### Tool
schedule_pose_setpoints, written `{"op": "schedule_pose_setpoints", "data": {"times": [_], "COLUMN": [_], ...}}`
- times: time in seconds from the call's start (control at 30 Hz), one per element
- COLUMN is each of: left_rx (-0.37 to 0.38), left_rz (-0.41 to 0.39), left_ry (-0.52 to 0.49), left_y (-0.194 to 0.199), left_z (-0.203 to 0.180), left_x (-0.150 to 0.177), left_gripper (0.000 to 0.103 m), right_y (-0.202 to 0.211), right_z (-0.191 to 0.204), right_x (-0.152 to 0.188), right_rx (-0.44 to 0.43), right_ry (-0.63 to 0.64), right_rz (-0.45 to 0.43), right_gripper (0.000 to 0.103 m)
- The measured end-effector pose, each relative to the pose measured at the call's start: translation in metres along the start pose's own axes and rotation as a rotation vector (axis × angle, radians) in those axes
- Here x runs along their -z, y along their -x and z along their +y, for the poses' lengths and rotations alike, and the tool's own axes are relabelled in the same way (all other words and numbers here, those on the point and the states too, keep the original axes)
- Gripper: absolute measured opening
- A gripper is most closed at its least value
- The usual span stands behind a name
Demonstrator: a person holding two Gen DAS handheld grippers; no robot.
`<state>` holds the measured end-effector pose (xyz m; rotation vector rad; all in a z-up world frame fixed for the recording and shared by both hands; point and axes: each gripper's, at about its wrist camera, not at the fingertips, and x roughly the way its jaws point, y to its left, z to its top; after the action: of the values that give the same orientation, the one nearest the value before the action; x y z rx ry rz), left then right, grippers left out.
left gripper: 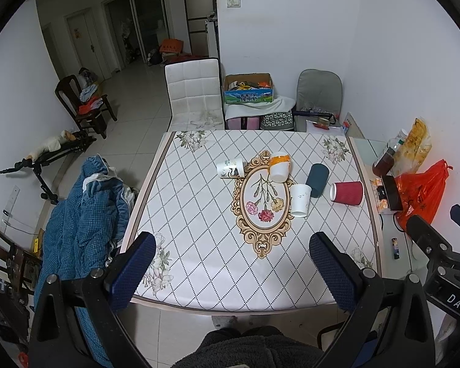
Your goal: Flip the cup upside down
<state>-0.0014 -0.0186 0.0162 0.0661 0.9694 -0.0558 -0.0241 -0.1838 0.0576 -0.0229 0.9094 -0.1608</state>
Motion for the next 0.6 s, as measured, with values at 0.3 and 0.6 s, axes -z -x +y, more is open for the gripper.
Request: {"op": "schedule_pose_setpoints", "data": {"times": [0.3,0.6], "left_rx": [0.003,-0.002], "left_rz": [0.004,0.05], "left_ry": [0.001,0.021], "left_y": [0.001,-0.032], "left_z": [-0.002,-0.006], "left_x": [-0.002,-0.002], "left_gripper": [0.103,0.103], "right_y": [0.005,-0.016], "right_z": [0.014,0.007], "right_x": [-0.005,0.001], "right_rx": [-0.003,-0.005], "right_ry": [0.001,-0.023], "right_rz": [0.005,0.038], "right_gripper": [0.103,0.103]}}
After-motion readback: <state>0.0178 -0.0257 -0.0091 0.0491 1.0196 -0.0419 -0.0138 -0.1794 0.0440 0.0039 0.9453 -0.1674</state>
